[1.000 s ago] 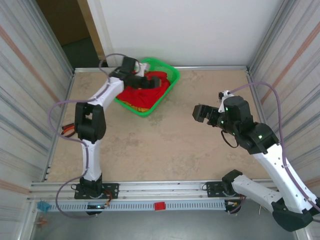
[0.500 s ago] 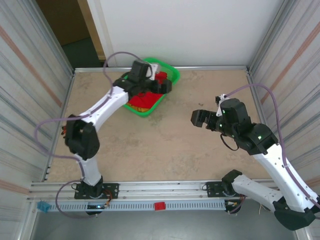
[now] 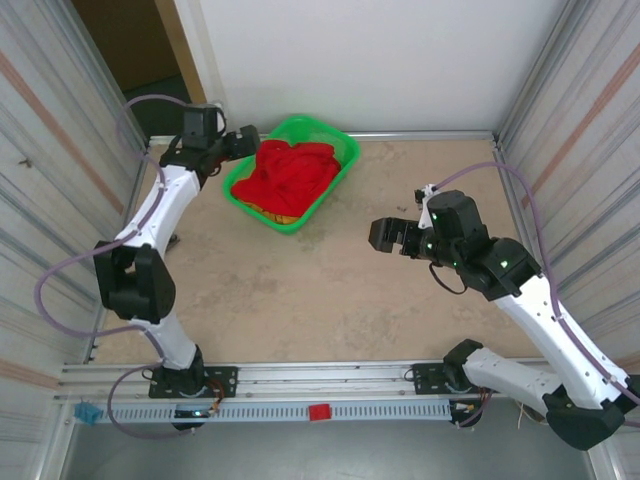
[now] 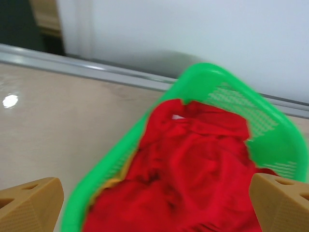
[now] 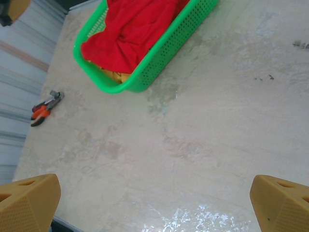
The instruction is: Fold the inside-out t-shirt
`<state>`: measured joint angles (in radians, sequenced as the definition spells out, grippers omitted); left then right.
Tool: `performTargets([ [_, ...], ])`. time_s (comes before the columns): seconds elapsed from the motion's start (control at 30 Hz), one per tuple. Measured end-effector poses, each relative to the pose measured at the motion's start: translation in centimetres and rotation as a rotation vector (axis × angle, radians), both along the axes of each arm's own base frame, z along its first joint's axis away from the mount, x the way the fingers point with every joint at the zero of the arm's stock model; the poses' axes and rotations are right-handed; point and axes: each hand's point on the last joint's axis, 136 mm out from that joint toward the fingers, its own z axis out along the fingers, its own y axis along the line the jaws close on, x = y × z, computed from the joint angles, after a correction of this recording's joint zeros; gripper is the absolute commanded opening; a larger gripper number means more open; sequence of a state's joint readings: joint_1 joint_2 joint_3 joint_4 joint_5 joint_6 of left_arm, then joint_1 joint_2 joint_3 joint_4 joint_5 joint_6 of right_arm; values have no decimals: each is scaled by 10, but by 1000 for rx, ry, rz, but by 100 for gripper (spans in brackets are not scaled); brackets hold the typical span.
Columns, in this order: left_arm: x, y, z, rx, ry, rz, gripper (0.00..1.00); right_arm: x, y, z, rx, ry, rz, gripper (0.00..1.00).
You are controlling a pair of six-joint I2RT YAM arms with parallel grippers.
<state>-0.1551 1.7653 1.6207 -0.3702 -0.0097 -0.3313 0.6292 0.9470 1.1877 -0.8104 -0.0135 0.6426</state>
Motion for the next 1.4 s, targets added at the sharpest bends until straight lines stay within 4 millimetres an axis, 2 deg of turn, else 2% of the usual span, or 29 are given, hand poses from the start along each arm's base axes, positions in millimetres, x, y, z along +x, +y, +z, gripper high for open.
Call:
performTargets([
  [0.2,25,58,-75,10,157,107,99,0,3,0,-6,-7,25,99],
  [0.3,32,71,-105,-28,225,101,99,1,3,0,-12,-12,26,99],
  [0.37,36,65,-121,-74,259,58,99,2,3,-1,-17,-12,28,99],
  [0.47,37,35,-137,-153,299,-52,99,6,6,-4,-38,-5,37,99],
  [0.57,30,-8,-148,-230,333,-183,99,15,8,-6,-47,2,31,99],
  [0.67,17,-52,-153,-294,352,-289,99,23,4,-8,-53,8,7,99],
  [0.83,-18,-140,-169,-381,374,-434,99,31,-5,-10,-47,21,-27,99],
  [1.0,-45,-237,-159,-418,359,-566,99,34,-11,-10,-39,27,-46,99],
  [1.1,-45,-294,-150,-426,334,-636,99,37,-15,-12,-39,30,-62,99],
  [1.17,-45,-325,-145,-425,308,-670,99,38,-19,-16,-41,41,-74,99],
  [1.2,-45,-334,-143,-422,299,-681,99,39,-20,-17,-40,46,-78,99],
  [1.27,-48,-341,-140,-414,290,-681,99,40,-24,-19,-40,51,-87,99],
  [1.33,-49,-337,-135,-401,281,-660,99,42,-25,-19,-43,50,-86,99],
  [1.4,-51,-320,-130,-380,276,-621,99,43,-24,-23,-50,60,-79,99],
])
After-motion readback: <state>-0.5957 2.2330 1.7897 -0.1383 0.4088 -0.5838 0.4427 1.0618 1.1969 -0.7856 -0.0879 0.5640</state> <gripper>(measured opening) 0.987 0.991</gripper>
